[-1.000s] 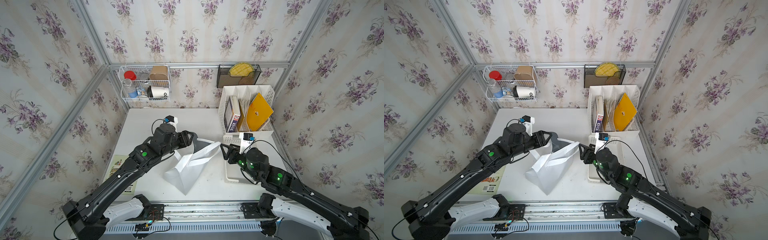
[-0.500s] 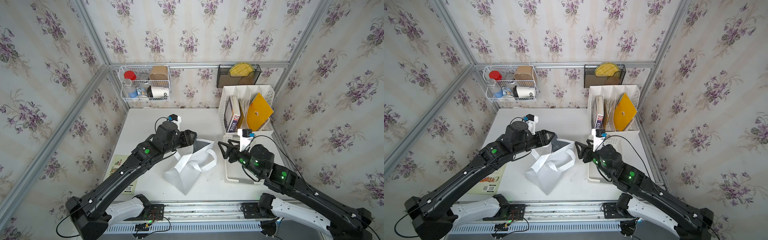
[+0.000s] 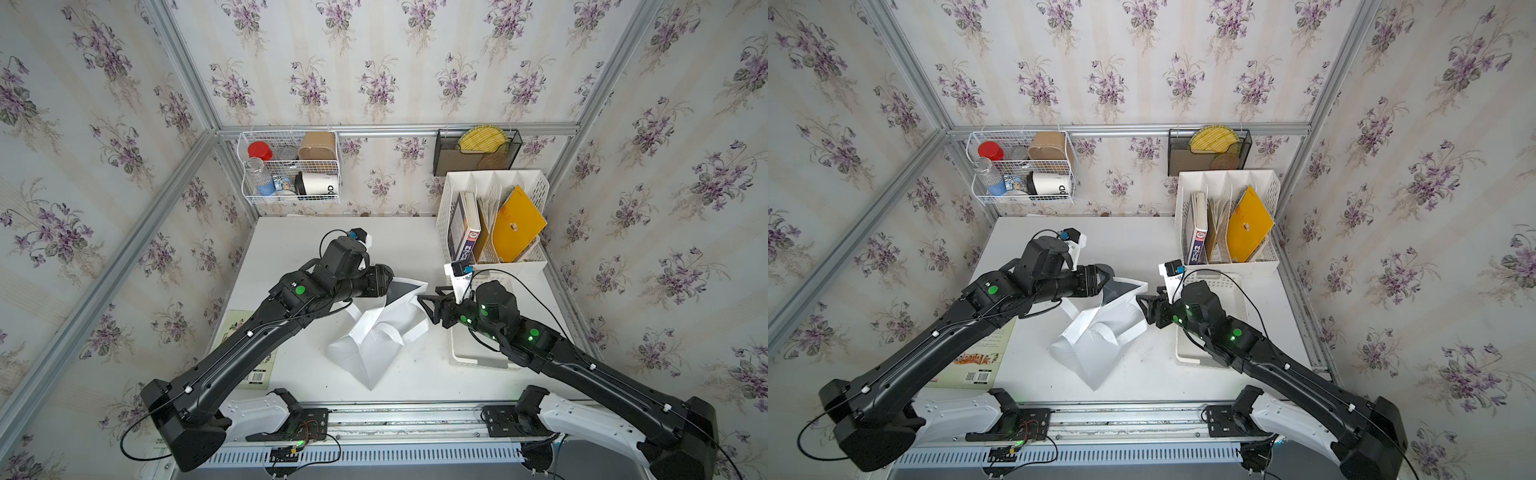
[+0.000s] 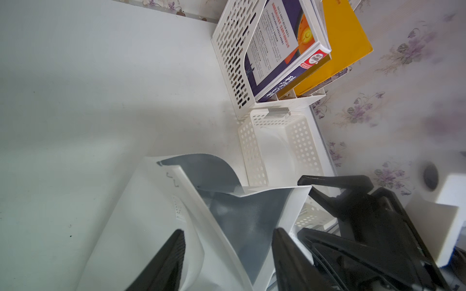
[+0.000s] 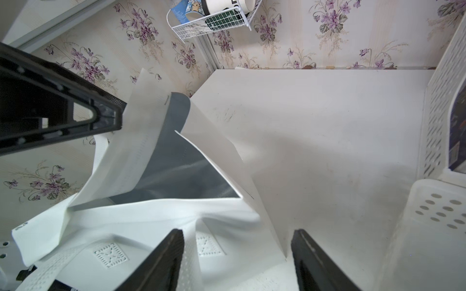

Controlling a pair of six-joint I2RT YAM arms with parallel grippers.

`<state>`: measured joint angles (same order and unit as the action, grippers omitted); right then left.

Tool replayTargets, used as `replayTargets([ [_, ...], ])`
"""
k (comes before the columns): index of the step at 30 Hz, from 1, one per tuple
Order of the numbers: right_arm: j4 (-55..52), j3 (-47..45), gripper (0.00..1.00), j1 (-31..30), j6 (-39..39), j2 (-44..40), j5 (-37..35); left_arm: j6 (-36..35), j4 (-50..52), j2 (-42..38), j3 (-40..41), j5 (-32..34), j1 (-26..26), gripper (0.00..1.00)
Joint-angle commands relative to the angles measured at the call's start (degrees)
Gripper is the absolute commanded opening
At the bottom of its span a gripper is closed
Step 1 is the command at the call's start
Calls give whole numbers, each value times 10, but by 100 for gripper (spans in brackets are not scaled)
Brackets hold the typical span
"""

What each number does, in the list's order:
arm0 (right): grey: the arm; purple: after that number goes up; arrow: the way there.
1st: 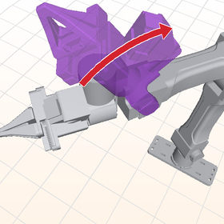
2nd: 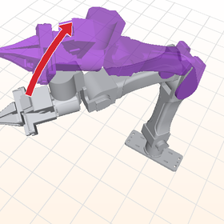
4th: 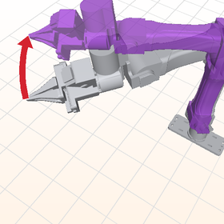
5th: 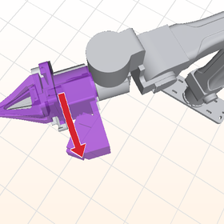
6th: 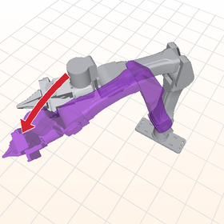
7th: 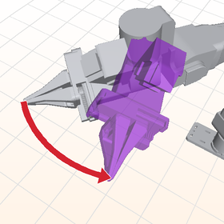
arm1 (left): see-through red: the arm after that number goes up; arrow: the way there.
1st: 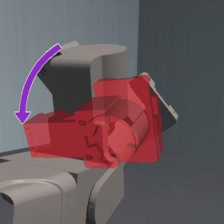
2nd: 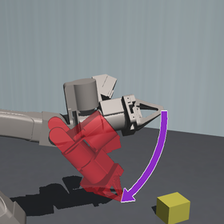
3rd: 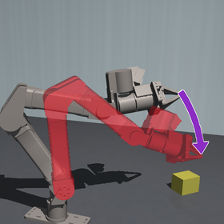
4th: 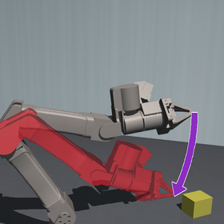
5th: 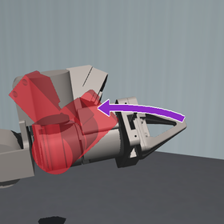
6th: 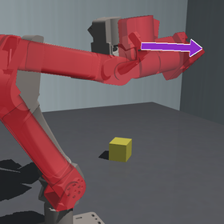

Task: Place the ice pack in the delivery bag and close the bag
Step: Seal the delivery bag at the center of the board.

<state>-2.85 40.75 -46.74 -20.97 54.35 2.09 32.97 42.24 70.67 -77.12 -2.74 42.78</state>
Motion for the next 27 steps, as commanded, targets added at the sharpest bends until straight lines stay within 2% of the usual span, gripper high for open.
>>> replayTargets([
  [1, 44, -4, 73, 14, 19, 9, 50, -30, 23, 10, -10, 0, 0, 57],
  [4, 60, -5, 75, 26, 29, 24, 77, -32, 15, 18, -14, -15, 0, 56],
  [8, 97, -12, 75, 34, 40, 36, 114, -34, 25, 28, -28, 3, 0, 56],
  [15, 150, -18, 66, 39, 32, 60, 157, -56, 55, 50, -53, 44, 0, 32],
  [19, 182, -27, 58, 40, 22, 61, 168, -65, 61, 65, -66, 49, 0, 27],
  [21, 198, -32, 58, 41, 18, 61, 182, -68, 62, 69, -70, 49, 0, 26],
  [24, 205, -35, 59, 42, 20, 60, 185, -72, 60, 71, -73, 53, 0, 19],
  [27, 196, -39, 64, 54, 22, 55, 171, -76, 61, 70, -73, 57, 0, 18],
])
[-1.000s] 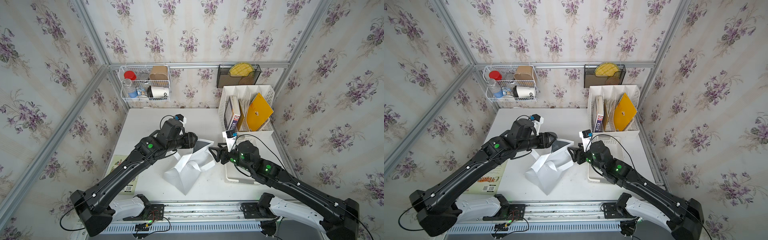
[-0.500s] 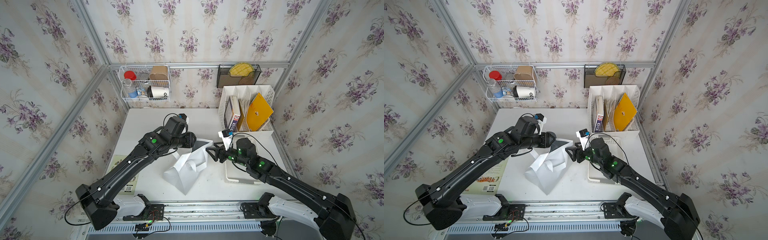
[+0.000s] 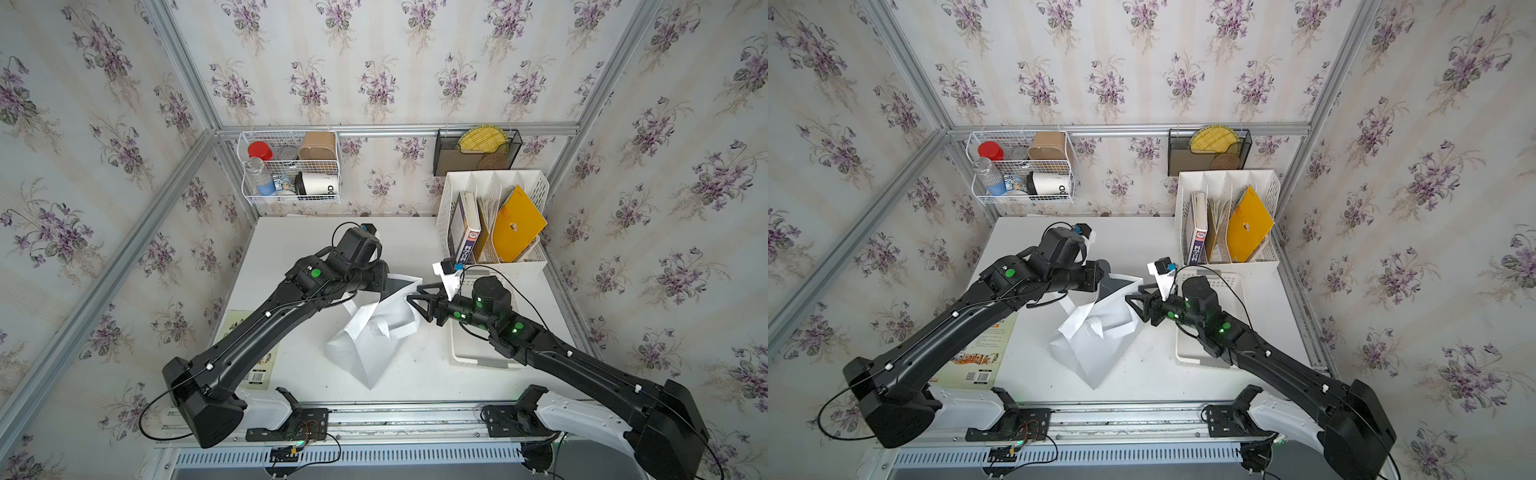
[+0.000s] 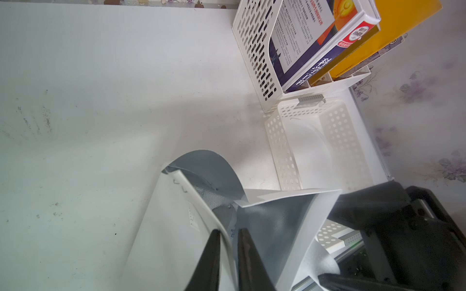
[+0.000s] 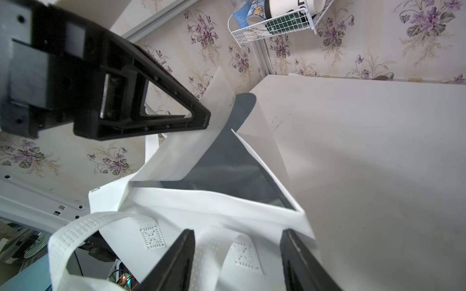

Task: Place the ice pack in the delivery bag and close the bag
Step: Seal the delivery bag at the center of the board.

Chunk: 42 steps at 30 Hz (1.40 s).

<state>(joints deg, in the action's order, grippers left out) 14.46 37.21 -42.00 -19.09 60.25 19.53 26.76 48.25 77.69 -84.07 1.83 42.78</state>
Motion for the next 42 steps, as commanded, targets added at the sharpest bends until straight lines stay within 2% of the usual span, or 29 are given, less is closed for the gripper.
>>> replayTargets([
  [1, 21, -4, 65, 14, 3, -5, -4, -15, 2, 0, -4, 14, 0, 18],
  [8, 10, 7, 69, 40, 22, 26, 30, -23, 13, 4, -9, 23, 0, 18],
  [13, 44, 9, 69, 39, 29, 44, 86, -29, 16, 9, -15, 25, 0, 17],
  [23, 77, 14, 55, 42, 28, 69, 91, -48, 20, 20, -27, -11, 0, 0],
  [26, 88, 16, 52, 42, 24, 79, 96, -55, 18, 15, -26, -18, 0, 0],
  [30, 106, 15, 42, 43, 12, 80, 102, -67, 11, 9, -24, -39, 0, 0],
  [39, 105, 35, 3, 44, -40, 78, 120, -97, 8, 0, -25, -84, 7, 0],
  [42, 87, 39, 0, 44, -43, 86, 102, -106, 6, -5, -27, -89, 15, 0],
])
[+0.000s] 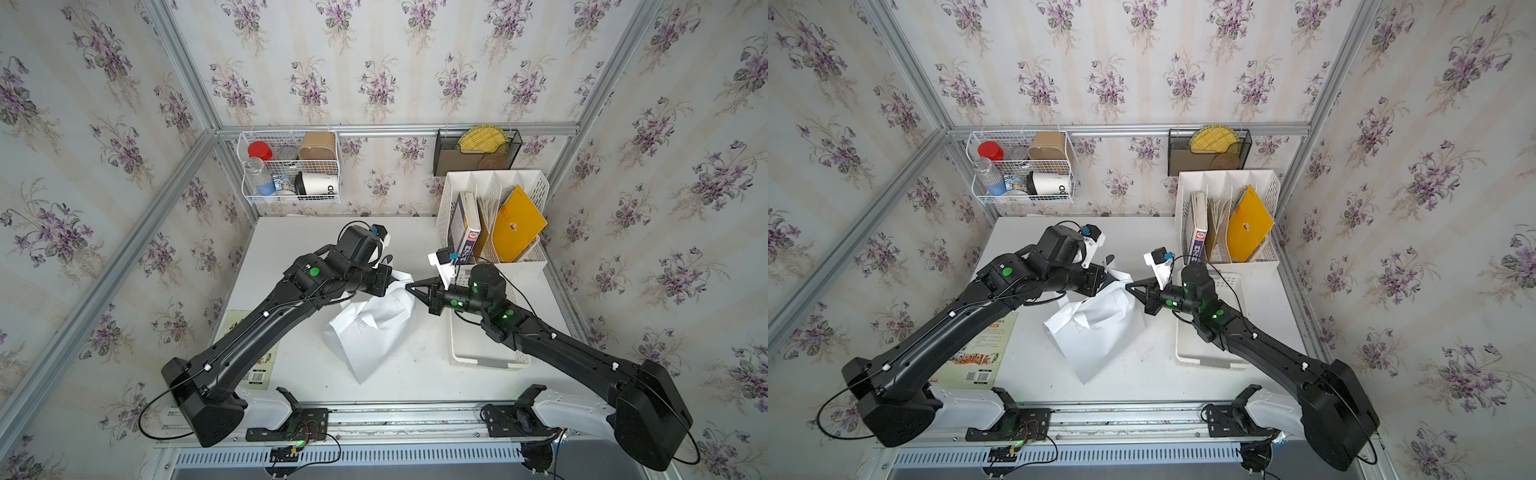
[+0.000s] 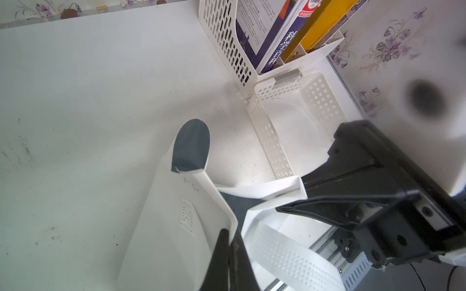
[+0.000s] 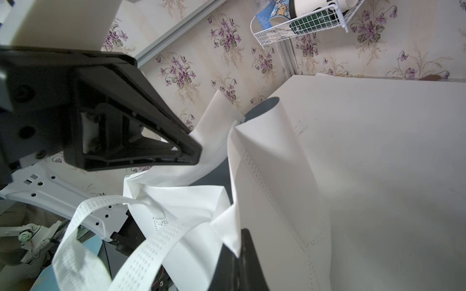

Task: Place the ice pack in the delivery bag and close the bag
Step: Seal the delivery bag at the center of the board.

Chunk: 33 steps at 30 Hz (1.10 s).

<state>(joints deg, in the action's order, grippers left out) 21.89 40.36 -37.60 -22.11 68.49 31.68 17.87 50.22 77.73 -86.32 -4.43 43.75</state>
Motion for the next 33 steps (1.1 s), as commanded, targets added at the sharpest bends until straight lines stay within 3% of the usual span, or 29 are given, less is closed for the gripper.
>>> replayTargets([
  [1, 4, 11, 0, 0, -15, 7, -28, -21, -13, -6, -5, -27, 9, 0],
  [13, -67, 57, 0, 0, -73, 23, -78, -69, 24, -25, -14, 33, 46, 0],
  [17, -30, 38, 0, -3, -75, 10, -26, -60, 11, -50, 1, 94, 45, 0],
  [21, 18, -7, 23, -15, -62, -32, 2, -48, 1, -55, 2, 104, 37, 0],
  [26, 43, -56, 36, -25, -48, -90, 5, -57, -7, -43, -3, 67, 35, 0],
  [29, 31, -77, 61, -25, -35, -122, -31, -60, -6, -42, -1, 62, 35, 0],
  [33, 15, -94, 69, -24, 0, -152, -79, -68, -11, -44, -1, 47, 35, 0],
])
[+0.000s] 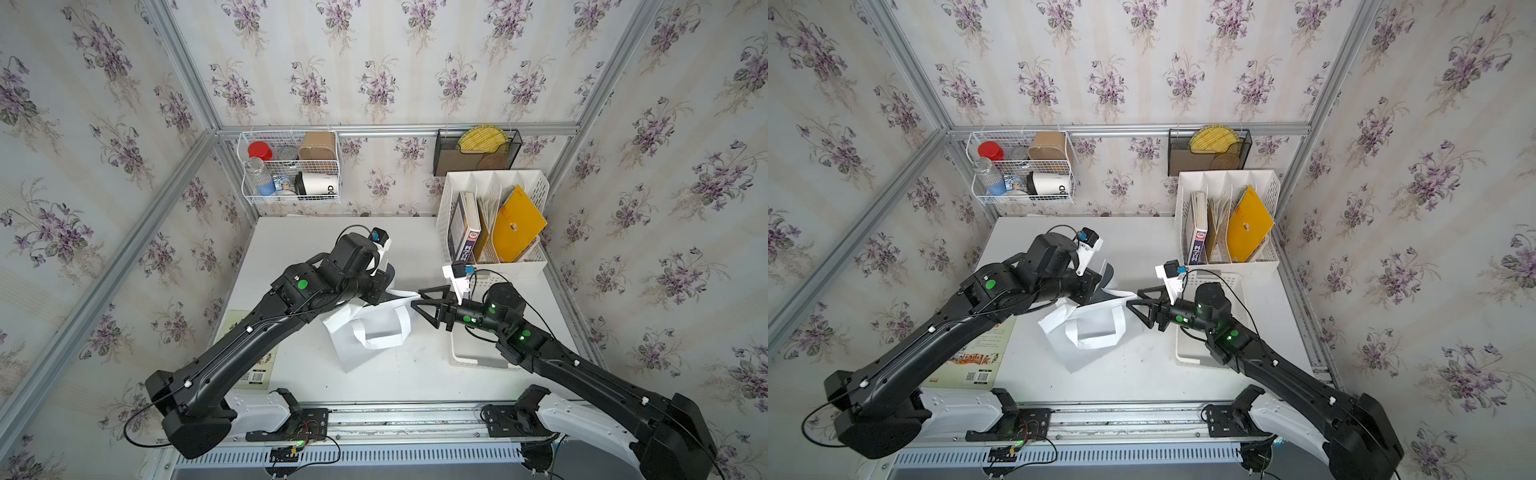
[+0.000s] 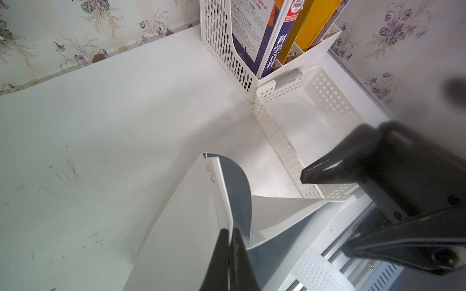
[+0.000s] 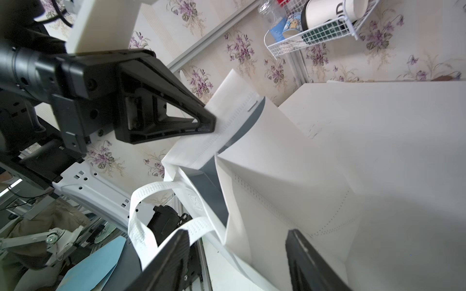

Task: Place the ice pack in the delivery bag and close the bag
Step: Seal the delivery bag at the center of the board.

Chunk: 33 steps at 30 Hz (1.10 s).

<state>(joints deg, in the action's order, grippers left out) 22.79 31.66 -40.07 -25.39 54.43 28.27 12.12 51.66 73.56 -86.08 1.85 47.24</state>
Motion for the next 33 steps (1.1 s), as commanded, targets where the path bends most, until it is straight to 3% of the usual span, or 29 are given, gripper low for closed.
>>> replayTargets([
  [1, 4, -9, 72, 1, 39, -15, -53, -13, -26, -2, -4, -22, 0, 0],
  [6, 25, -7, 80, 10, 34, -12, -65, -23, -22, 5, -11, -47, 0, 0],
  [12, 58, 35, 65, 41, -23, 17, -19, -24, -11, 10, -18, -49, 0, 0],
  [16, 18, 81, 53, 43, -10, 61, -2, -28, -6, 10, -20, -50, 0, 0],
  [23, -116, 161, 45, 35, 68, 188, 35, -41, -10, 13, -24, -73, 0, 0],
  [33, -99, 157, 45, -33, 73, 218, 15, -54, -7, 23, -21, -111, 5, 0],
])
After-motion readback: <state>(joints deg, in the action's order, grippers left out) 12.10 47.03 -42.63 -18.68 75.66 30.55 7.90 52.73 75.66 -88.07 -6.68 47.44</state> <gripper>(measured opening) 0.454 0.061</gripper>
